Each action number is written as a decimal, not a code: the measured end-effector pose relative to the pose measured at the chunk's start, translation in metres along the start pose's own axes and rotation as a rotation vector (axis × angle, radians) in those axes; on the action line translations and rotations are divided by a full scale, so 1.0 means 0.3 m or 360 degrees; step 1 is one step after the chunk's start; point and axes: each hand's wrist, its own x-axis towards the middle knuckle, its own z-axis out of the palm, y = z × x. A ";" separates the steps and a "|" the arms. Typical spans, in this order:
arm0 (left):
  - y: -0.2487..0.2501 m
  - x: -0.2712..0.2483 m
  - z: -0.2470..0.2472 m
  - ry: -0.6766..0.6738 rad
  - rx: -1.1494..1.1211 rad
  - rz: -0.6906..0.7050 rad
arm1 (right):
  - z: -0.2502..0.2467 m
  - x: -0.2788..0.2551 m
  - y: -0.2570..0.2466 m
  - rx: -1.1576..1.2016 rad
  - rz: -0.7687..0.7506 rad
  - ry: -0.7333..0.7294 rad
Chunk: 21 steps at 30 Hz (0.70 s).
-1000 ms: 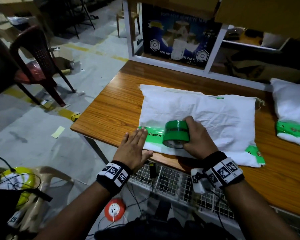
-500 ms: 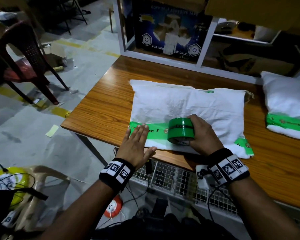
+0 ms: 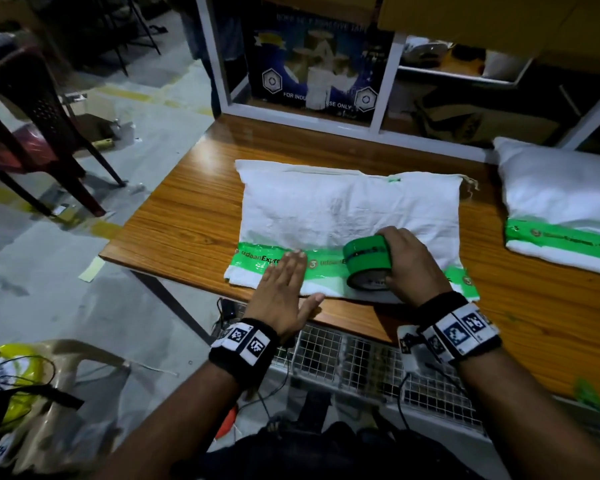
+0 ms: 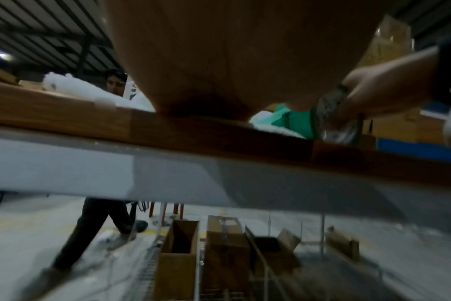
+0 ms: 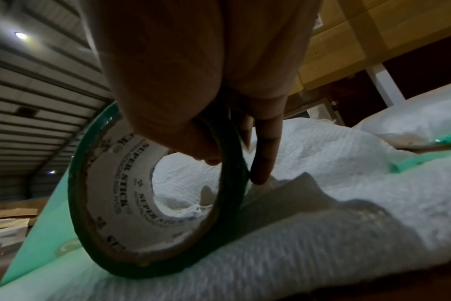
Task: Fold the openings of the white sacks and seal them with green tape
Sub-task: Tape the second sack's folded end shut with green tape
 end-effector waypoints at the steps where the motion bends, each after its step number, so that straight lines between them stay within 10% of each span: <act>1: -0.020 -0.005 0.007 0.0028 0.0017 0.0017 | -0.005 -0.003 0.007 -0.0047 -0.0008 -0.0006; 21: 0.109 0.037 0.041 -0.0017 0.0090 0.0149 | -0.033 -0.085 0.071 -0.0083 -0.0047 0.0154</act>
